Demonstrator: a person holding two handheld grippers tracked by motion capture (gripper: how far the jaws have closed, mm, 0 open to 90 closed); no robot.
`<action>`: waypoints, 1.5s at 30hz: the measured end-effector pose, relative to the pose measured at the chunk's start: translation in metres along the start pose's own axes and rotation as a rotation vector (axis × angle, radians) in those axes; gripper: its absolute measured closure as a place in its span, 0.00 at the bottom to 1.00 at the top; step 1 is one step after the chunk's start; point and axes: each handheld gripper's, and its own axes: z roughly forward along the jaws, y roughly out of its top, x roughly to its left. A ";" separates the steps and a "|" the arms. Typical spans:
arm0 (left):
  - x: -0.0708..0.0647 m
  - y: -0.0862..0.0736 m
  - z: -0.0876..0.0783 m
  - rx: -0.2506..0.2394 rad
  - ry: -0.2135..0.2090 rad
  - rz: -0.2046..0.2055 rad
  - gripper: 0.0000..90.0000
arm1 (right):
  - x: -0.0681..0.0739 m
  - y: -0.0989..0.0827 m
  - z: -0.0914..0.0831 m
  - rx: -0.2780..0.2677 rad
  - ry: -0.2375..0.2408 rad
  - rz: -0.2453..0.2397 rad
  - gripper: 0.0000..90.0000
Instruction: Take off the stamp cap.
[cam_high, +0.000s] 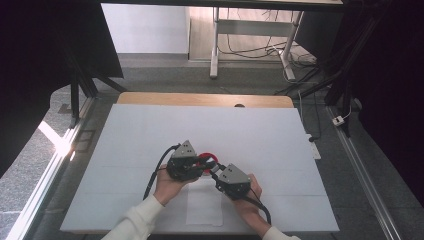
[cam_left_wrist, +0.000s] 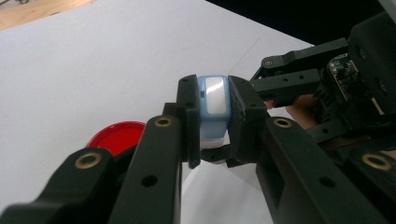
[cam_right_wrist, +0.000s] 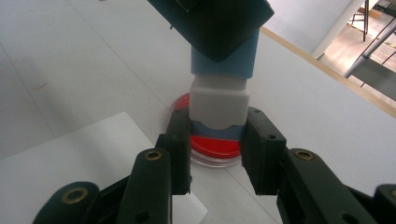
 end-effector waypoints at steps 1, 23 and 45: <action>0.000 0.000 0.000 -0.001 -0.001 -0.001 0.84 | 0.000 0.000 0.000 0.000 0.000 0.002 0.72; 0.004 -0.001 0.000 0.009 -0.030 -0.018 0.84 | 0.001 0.000 -0.001 0.015 -0.006 -0.036 0.72; 0.001 -0.001 -0.002 -0.016 -0.030 -0.022 0.84 | 0.004 -0.002 -0.005 -0.022 -0.031 0.003 0.72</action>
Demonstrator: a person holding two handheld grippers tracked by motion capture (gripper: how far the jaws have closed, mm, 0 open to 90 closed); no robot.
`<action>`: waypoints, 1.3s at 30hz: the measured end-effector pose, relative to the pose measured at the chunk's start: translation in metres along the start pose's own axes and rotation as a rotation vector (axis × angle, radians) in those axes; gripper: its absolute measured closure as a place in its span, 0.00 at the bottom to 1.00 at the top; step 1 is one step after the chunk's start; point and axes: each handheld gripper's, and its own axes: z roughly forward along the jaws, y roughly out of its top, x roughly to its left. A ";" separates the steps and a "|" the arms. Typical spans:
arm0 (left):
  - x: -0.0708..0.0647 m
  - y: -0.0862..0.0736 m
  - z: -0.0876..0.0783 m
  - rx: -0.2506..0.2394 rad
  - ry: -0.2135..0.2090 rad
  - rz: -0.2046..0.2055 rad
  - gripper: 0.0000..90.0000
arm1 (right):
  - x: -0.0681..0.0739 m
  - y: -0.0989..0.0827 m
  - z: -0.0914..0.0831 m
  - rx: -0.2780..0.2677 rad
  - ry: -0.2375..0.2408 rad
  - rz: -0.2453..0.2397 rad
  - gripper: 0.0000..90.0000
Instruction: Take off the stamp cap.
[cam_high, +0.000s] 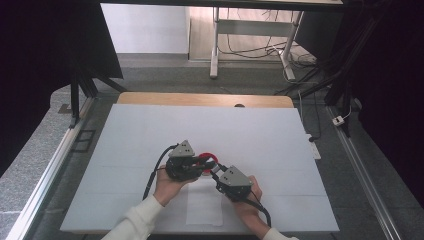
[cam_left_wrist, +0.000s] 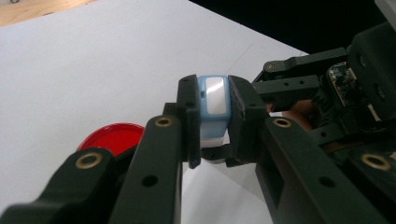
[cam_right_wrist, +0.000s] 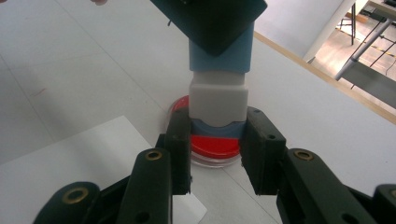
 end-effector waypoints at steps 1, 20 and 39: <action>0.000 0.000 0.000 0.002 0.000 0.001 0.84 | 0.000 0.000 0.000 0.001 0.003 -0.002 0.72; -0.001 0.000 -0.001 -0.006 -0.010 0.000 0.84 | -0.002 0.002 -0.003 0.012 0.022 0.010 0.72; 0.000 0.000 -0.002 -0.010 -0.030 -0.016 0.84 | -0.006 0.004 -0.006 0.026 0.045 -0.040 0.72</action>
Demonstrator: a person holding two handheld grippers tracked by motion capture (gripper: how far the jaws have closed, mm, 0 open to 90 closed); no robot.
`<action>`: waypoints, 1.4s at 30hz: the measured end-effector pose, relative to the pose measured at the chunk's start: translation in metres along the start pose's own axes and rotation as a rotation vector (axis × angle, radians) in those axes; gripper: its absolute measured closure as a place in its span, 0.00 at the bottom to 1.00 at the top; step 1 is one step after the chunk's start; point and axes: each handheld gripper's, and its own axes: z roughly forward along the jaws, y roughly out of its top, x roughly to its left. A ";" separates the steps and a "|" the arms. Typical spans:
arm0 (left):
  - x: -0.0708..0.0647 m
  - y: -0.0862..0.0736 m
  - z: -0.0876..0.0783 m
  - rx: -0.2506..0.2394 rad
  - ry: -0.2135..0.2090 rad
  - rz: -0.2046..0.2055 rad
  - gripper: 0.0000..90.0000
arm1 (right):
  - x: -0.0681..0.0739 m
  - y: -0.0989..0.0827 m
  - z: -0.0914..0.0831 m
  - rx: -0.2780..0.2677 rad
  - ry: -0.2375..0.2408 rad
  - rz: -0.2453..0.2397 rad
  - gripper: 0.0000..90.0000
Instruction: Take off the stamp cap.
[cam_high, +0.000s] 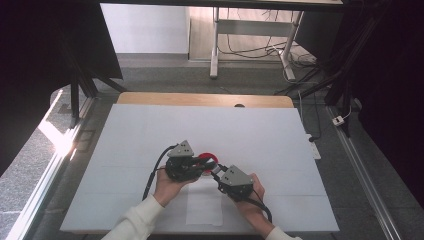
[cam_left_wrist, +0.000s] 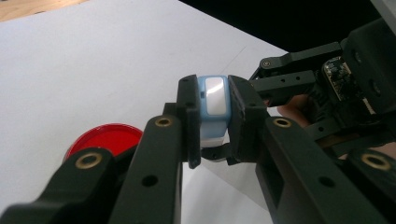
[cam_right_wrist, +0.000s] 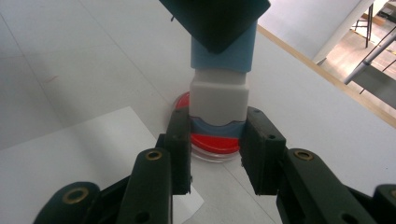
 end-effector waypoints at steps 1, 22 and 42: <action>0.000 0.000 0.000 -0.002 -0.002 -0.003 0.84 | 0.000 0.000 0.000 0.000 -0.001 0.000 0.72; 0.001 -0.001 -0.002 -0.020 -0.016 -0.009 0.84 | 0.002 0.000 -0.002 -0.019 -0.034 -0.051 0.73; 0.011 -0.001 -0.017 -0.062 0.003 -0.037 0.84 | -0.015 -0.018 -0.001 0.015 0.010 0.081 0.72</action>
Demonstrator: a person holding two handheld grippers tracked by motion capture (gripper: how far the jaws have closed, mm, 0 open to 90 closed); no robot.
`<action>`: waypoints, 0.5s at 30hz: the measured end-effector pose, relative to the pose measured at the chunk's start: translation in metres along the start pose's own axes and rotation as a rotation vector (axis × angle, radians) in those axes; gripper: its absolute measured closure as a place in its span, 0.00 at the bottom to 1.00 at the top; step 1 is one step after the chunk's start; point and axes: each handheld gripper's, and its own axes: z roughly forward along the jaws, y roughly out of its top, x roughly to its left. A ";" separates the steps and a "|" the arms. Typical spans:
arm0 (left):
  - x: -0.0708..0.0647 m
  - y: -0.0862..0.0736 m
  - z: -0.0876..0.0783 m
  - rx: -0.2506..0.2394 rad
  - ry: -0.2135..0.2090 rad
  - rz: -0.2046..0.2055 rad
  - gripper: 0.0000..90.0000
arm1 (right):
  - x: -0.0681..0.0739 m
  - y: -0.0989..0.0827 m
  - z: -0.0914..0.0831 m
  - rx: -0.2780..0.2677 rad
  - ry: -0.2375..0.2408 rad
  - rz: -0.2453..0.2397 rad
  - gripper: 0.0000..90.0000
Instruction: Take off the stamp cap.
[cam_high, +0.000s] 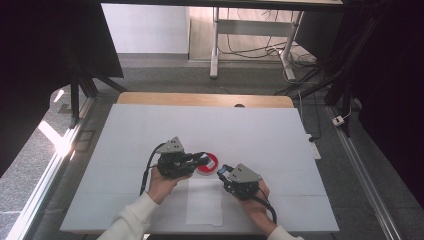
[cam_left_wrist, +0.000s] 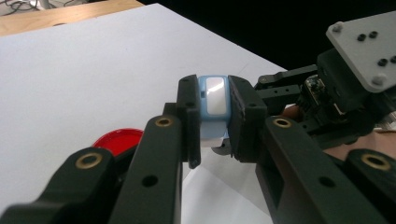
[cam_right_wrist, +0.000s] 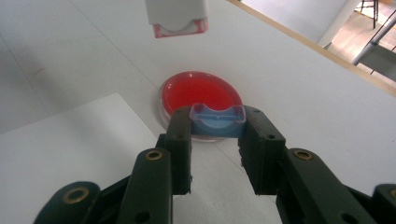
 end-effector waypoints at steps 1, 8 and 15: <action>0.000 0.000 0.000 0.000 0.000 0.001 0.84 | -0.001 -0.001 -0.001 0.004 0.000 -0.001 0.72; -0.002 0.001 -0.002 -0.006 -0.002 0.002 0.84 | -0.008 -0.008 -0.006 0.005 0.008 0.016 0.72; -0.001 0.001 -0.002 -0.004 0.003 0.000 0.84 | -0.020 -0.017 -0.020 0.009 -0.004 0.043 0.72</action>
